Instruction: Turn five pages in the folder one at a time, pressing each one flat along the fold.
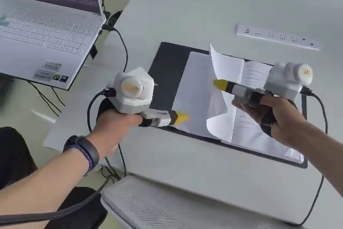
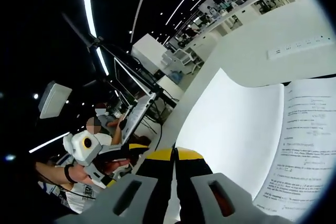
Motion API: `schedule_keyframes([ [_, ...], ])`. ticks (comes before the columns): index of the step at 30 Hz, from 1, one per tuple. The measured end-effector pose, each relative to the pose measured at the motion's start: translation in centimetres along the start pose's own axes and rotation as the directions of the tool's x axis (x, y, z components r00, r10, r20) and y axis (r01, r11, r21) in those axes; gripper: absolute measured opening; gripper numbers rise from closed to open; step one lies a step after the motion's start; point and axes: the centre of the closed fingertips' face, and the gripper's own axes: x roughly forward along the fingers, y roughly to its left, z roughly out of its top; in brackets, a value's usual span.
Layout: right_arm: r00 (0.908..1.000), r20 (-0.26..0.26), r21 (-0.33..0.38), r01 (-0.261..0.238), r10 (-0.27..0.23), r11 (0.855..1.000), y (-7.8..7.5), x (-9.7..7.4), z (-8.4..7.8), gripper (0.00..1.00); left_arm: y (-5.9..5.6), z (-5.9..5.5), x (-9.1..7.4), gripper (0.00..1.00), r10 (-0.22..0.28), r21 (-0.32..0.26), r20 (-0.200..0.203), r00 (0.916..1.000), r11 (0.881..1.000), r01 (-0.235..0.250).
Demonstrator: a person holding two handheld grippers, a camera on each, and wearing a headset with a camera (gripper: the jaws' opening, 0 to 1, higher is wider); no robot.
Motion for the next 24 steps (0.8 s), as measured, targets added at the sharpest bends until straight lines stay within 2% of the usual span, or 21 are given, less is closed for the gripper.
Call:
schedule_keyframes([
  [5,0.9996,-0.027,0.016,0.003,-0.002,1.000,-0.6,1.3,-0.9,0.00,0.5,-0.6,-0.6,0.76,0.014,-0.010,-0.003,0.9999,1.000,-0.014],
  [14,0.9965,-0.083,0.050,0.012,-0.007,0.999,-1.4,3.9,-2.9,0.00,0.5,-2.0,-1.3,0.76,0.025,-0.036,-0.015,0.9996,0.999,-0.026],
  [21,0.9930,-0.118,0.064,0.020,-0.012,0.998,-1.2,4.9,-4.0,0.00,1.1,-2.3,-1.9,0.76,0.036,-0.049,-0.014,0.9992,0.998,-0.037],
  [24,0.9913,-0.130,0.073,0.027,-0.017,0.997,-1.7,5.2,-4.4,0.00,1.4,-2.6,-2.0,0.76,0.042,-0.055,-0.014,0.9990,0.998,-0.042],
])
